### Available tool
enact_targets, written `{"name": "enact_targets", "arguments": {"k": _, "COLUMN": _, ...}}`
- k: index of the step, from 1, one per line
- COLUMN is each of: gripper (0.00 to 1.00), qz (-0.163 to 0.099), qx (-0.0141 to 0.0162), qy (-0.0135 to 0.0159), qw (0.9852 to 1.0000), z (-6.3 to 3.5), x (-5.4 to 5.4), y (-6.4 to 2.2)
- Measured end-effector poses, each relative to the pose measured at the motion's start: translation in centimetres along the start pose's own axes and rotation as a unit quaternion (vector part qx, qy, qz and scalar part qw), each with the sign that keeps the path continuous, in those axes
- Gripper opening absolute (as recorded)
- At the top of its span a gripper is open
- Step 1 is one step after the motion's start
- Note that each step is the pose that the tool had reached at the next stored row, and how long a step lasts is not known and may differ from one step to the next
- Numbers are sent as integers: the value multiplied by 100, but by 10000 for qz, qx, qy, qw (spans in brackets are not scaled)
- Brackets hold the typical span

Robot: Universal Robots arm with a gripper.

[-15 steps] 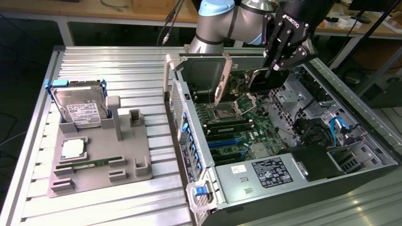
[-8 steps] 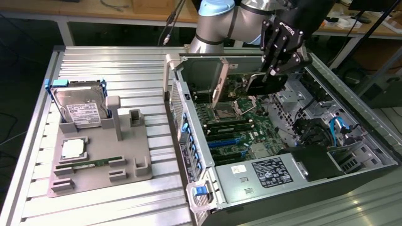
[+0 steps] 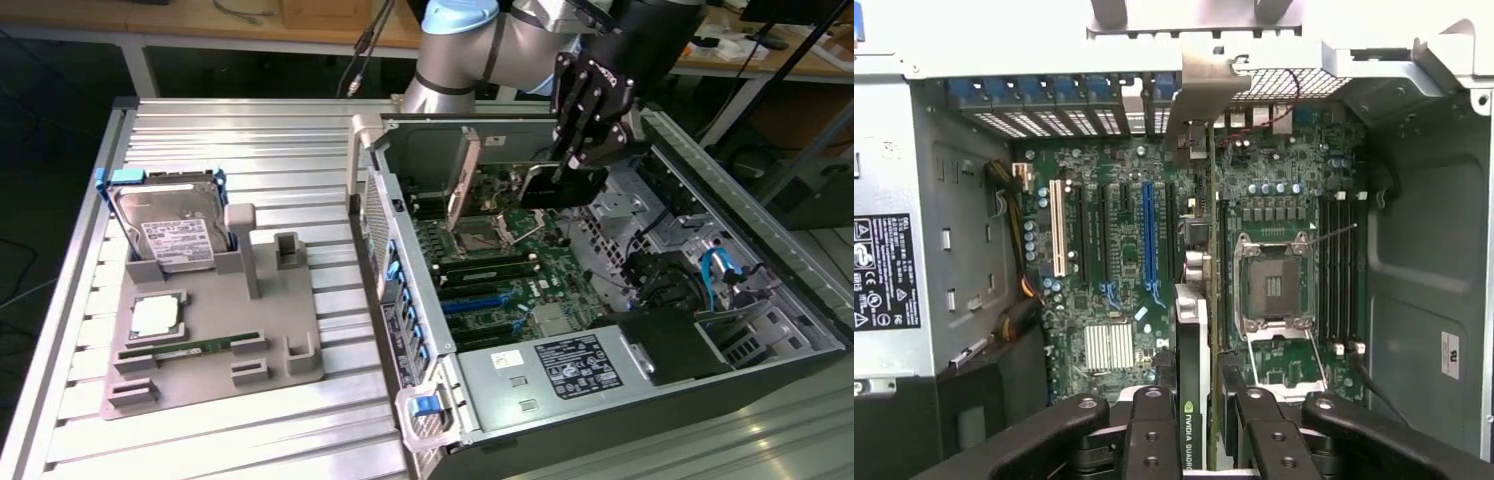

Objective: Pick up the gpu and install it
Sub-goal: 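Insert the gpu into the slot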

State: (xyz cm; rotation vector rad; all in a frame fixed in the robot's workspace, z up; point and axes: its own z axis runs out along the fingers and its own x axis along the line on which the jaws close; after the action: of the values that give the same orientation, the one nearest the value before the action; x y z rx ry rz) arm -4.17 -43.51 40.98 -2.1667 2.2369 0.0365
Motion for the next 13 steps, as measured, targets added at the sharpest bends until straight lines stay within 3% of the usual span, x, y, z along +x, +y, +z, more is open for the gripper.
{"name": "enact_targets", "arguments": {"k": 13, "gripper": 27, "qz": 30, "qx": 10, "qy": 0, "qw": 10000, "z": 198, "x": 106, "y": -3}}
